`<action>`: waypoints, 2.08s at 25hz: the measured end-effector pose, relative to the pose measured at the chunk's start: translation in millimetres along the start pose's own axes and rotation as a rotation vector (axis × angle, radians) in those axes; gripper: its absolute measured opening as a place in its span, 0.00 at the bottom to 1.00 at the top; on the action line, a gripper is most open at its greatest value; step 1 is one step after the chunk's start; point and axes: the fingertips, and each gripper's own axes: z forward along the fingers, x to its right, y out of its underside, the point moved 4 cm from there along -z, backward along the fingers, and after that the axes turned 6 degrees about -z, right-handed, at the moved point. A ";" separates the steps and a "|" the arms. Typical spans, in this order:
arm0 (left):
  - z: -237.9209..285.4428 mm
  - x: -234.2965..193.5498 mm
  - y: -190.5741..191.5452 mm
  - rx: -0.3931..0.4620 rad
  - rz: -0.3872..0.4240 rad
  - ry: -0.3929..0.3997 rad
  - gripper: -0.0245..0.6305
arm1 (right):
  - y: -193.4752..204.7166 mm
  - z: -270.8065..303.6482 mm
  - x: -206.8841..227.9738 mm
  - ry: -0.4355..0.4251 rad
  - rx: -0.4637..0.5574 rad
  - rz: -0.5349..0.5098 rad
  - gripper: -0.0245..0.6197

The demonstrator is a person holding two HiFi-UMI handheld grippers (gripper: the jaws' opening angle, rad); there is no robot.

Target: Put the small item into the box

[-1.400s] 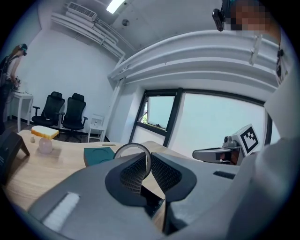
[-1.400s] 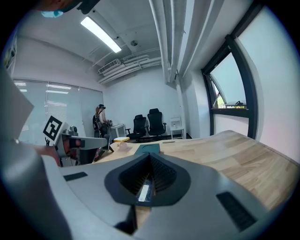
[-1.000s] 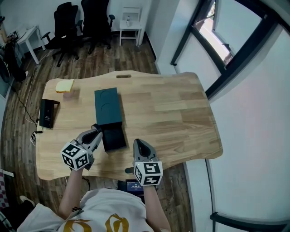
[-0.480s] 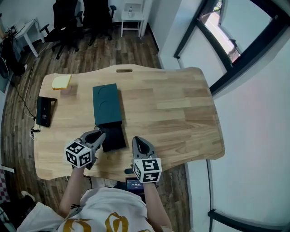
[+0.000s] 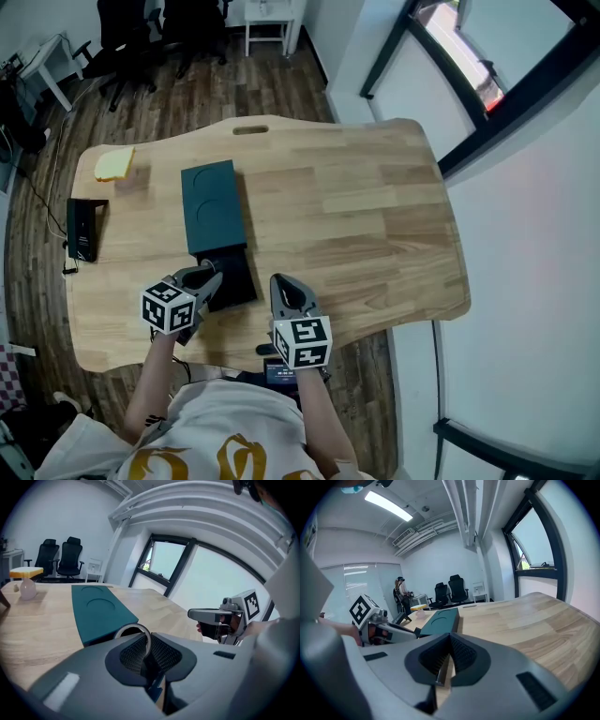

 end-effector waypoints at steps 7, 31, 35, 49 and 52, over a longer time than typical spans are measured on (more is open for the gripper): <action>19.0 -10.0 13.1 -0.127 -0.025 -0.013 0.10 | 17.4 11.8 3.5 -0.025 -0.049 0.036 0.04; 63.4 -17.8 37.8 -0.567 -0.028 -0.063 0.10 | 37.8 31.9 25.3 -0.023 -0.112 0.077 0.05; 67.8 -17.6 39.5 -0.652 0.007 -0.075 0.10 | 37.2 34.3 29.2 -0.018 -0.114 0.081 0.05; 89.1 -8.9 44.9 -0.807 0.133 -0.061 0.10 | 41.2 33.9 34.2 0.002 -0.129 0.092 0.05; 90.1 -7.5 47.1 -0.821 0.137 -0.054 0.10 | 41.7 34.0 34.1 0.006 -0.134 0.082 0.05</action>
